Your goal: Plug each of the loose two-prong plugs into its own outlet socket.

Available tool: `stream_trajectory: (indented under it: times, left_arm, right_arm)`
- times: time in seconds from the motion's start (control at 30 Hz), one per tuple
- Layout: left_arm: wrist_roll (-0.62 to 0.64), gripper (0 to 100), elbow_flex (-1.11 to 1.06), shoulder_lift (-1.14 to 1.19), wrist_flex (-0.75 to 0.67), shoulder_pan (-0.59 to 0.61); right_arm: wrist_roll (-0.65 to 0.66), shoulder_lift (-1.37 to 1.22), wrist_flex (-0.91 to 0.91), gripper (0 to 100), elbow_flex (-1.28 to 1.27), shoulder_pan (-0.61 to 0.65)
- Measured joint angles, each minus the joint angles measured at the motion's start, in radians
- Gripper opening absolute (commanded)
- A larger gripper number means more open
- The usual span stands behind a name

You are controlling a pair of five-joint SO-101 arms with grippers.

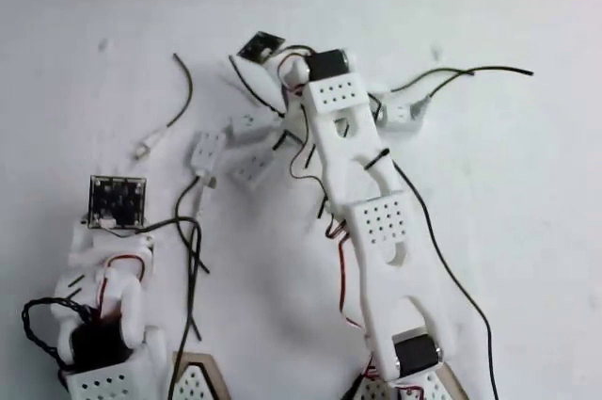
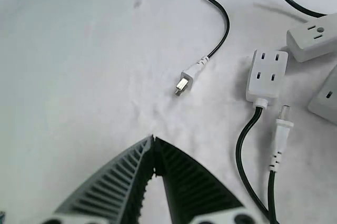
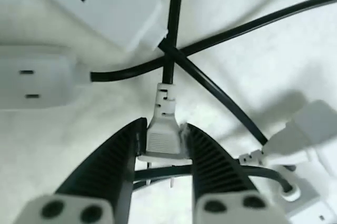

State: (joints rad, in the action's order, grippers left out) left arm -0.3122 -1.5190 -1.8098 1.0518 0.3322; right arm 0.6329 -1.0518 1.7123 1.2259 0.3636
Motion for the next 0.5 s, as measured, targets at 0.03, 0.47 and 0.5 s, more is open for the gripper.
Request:
stream_trajectory:
  times: [0.03, 0.47, 0.5]
  left_arm:
    - [0.0, 2, 0.0, 0.0, 0.0, 0.0]
    - [0.0, 2, 0.0, 0.0, 0.0, 0.0]
    - [0.0, 2, 0.0, 0.0, 0.0, 0.0]
  right_arm:
    - [0.002, 0.034, 0.0, 1.7, -0.044, 0.005]
    - [-0.002, 0.81, -0.002, 1.7, -0.964, 0.075]
    - [-0.002, 0.873, 0.0, 1.7, -1.014, 0.075]
